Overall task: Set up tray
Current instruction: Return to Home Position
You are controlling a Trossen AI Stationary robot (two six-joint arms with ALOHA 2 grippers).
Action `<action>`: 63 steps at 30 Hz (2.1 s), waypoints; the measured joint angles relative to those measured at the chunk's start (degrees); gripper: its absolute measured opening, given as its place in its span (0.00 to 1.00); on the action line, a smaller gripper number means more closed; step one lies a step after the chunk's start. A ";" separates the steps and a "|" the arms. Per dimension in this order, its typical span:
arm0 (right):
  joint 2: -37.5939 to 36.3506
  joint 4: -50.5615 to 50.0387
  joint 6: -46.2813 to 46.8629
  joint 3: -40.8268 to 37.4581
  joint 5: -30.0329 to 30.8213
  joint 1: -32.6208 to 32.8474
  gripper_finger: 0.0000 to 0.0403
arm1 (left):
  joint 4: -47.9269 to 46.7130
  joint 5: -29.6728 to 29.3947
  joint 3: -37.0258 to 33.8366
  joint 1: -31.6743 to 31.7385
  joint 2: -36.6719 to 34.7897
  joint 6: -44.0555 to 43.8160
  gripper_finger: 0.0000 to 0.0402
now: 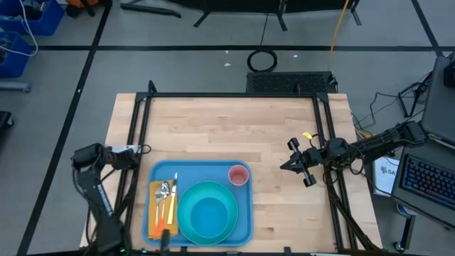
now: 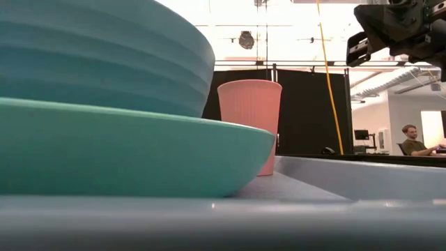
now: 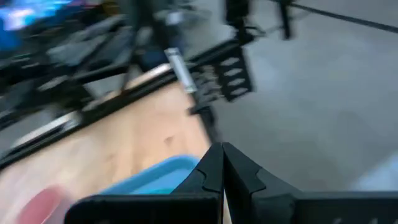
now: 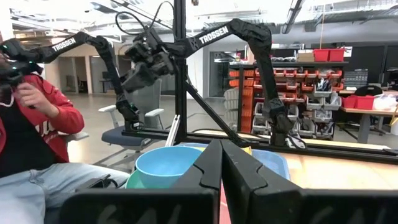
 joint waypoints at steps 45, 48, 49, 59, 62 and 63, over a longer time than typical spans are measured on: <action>0.02 -0.05 0.20 0.07 0.00 0.00 0.00 | 43.71 50.83 -54.75 38.85 -50.66 20.39 0.00; 0.02 -0.04 0.20 0.07 0.00 0.00 0.00 | 43.97 46.68 -59.27 37.94 -57.10 21.02 0.00; 0.02 -0.06 0.17 0.07 0.00 0.02 0.00 | 43.70 45.53 -60.55 37.60 -58.84 20.95 0.00; 0.02 -0.04 0.18 0.04 0.00 0.02 0.00 | 41.26 39.56 -70.35 35.08 -73.47 22.38 0.00; 0.03 -0.06 0.18 0.04 0.00 0.00 0.00 | 40.90 38.26 -72.95 34.37 -77.79 22.23 0.00; 0.02 -0.03 0.19 0.04 0.00 0.01 0.00 | 41.03 37.87 -73.67 34.15 -79.12 22.09 0.00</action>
